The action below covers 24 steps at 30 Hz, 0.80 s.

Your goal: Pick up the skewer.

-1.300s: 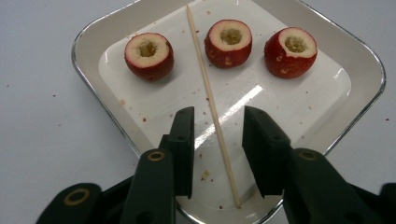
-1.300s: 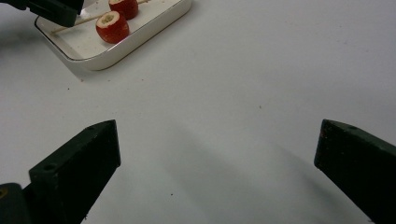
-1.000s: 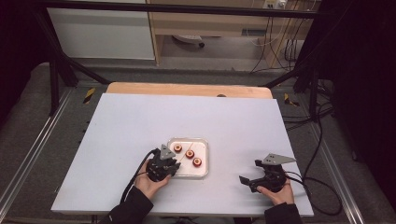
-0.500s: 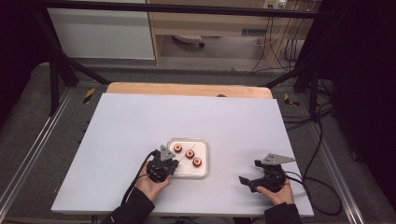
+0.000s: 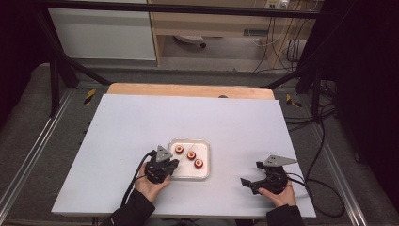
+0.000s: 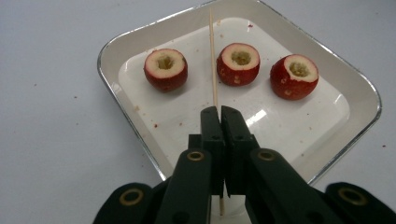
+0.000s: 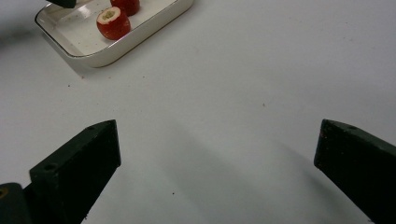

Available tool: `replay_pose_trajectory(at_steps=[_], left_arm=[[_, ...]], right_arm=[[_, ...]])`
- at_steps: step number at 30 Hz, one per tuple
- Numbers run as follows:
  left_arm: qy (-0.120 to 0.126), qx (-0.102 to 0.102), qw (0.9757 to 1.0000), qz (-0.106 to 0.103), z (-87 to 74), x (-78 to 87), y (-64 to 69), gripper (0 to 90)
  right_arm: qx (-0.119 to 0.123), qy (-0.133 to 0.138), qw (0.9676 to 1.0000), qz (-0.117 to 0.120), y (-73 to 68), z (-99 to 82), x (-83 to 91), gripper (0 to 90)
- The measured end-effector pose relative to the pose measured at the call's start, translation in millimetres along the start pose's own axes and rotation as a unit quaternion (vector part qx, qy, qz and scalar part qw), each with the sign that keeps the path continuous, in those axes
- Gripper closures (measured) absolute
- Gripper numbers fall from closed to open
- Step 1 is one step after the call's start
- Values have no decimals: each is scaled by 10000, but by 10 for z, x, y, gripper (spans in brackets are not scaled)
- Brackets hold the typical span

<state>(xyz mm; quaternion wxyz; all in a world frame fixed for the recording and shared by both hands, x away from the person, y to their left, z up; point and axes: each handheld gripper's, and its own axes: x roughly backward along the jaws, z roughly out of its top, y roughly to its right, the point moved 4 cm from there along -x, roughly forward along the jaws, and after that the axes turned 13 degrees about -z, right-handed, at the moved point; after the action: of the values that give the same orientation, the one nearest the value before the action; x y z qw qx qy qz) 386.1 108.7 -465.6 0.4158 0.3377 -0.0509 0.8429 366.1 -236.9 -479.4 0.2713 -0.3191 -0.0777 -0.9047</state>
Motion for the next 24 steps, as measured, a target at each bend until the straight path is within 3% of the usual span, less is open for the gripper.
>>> replay_pose_trajectory(at_steps=[8,14,24], left_arm=[[133,-100,9997,-153,55,120,-6,885],[137,-148,9993,-310,70,148,8,885],[60,-402,9975,-577,110,188,100,886]], right_arm=[[22,8,10000,-20,-1,8,6,10],[117,43,9999,-13,-46,46,2,8],[276,56,9996,-94,-111,90,-19,6]])
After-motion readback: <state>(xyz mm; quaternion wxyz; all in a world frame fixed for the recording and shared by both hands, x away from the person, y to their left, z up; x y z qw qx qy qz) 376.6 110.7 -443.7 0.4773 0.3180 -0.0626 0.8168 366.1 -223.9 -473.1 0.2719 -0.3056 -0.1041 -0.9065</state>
